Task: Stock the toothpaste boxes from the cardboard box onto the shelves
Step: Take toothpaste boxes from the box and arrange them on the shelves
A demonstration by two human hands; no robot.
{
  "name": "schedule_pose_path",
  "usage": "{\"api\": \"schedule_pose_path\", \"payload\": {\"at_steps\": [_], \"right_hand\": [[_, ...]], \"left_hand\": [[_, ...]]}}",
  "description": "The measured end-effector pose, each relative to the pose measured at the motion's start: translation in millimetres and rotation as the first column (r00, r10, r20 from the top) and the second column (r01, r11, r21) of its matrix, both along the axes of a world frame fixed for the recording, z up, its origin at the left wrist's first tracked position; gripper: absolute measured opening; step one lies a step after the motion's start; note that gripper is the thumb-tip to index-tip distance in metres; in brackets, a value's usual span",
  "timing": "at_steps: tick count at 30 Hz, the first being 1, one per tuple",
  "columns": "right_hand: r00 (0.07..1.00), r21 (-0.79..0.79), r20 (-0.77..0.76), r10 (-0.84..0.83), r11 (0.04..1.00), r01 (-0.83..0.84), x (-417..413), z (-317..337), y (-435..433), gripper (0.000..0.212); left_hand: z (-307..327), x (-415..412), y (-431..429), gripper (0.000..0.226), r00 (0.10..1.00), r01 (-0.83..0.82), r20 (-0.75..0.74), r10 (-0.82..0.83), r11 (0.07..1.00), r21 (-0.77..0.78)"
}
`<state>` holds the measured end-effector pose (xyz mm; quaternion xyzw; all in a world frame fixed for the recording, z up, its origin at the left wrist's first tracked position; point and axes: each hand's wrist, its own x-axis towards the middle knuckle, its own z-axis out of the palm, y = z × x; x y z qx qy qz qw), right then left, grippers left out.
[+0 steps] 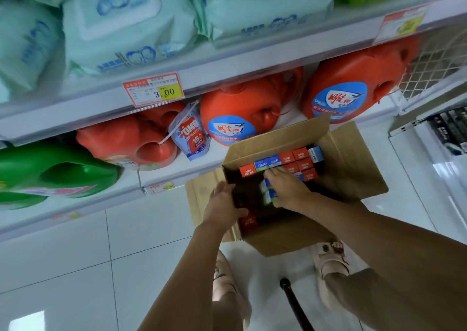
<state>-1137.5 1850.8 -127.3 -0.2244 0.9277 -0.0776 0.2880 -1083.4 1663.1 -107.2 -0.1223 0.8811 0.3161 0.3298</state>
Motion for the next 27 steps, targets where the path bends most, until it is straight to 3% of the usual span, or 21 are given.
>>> {"api": "schedule_pose_path", "payload": {"at_steps": [5, 9, 11, 13, 15, 17, 20, 23, 25, 27], "right_hand": [[0.951, -0.227, 0.054, -0.304, 0.924, 0.308, -7.9, 105.4, 23.5, 0.068], [0.895, -0.328, 0.085, -0.437, 0.836, 0.440, -13.2, 196.4, 51.5, 0.058], [0.851, -0.418, 0.246, -0.464, 0.741, 0.525, -9.9, 238.5, 62.8, 0.044], [0.765, -0.463, 0.494, -0.413, 0.619, 0.634, -2.9, 271.0, 73.2, 0.032], [0.680, -0.453, 0.653, -0.332, 0.548, 0.703, 3.4, 290.5, 82.6, 0.032], [0.615, -0.435, 0.745, -0.259, 0.510, 0.742, 11.1, 302.9, 90.6, 0.035], [0.517, -0.404, 0.835, -0.190, 0.426, 0.810, 25.7, 319.0, 97.7, 0.034], [0.479, -0.413, 0.870, -0.117, 0.357, 0.838, 35.2, 330.2, 102.1, 0.050], [0.495, -0.446, 0.863, -0.101, 0.308, 0.840, 39.7, 334.5, 103.3, 0.070], [0.499, -0.473, 0.856, -0.132, 0.188, 0.861, 47.5, 337.8, 99.5, 0.048]], "left_hand": [[48.9, 15.6, 18.7, 0.097, 0.995, -0.091, 0.052, 0.086, 0.990, 0.107], [101.7, 34.7, 32.0, 0.089, 0.966, -0.201, -0.111, 0.232, 0.950, 0.238], [137.3, 40.0, 38.1, 0.084, 0.892, -0.380, -0.076, 0.446, 0.828, 0.413], [163.1, 44.2, 36.9, 0.072, 0.788, -0.555, 0.097, 0.608, 0.633, 0.539], [180.3, 50.3, 31.6, 0.076, 0.792, -0.600, 0.386, 0.473, 0.486, 0.636], [195.8, 65.8, 32.8, 0.096, 0.830, -0.550, 0.539, 0.139, 0.356, 0.755], [212.5, 96.1, 48.5, 0.091, 0.810, -0.541, 0.553, -0.194, 0.115, 0.833], [238.5, 118.6, 72.9, 0.078, 0.879, -0.449, 0.423, -0.219, -0.084, 0.889], [253.7, 123.1, 79.4, 0.065, 0.869, -0.487, 0.472, -0.152, -0.087, 0.869], [261.0, 122.5, 83.1, 0.062, 0.874, -0.485, 0.480, 0.080, 0.079, 0.871]]}}
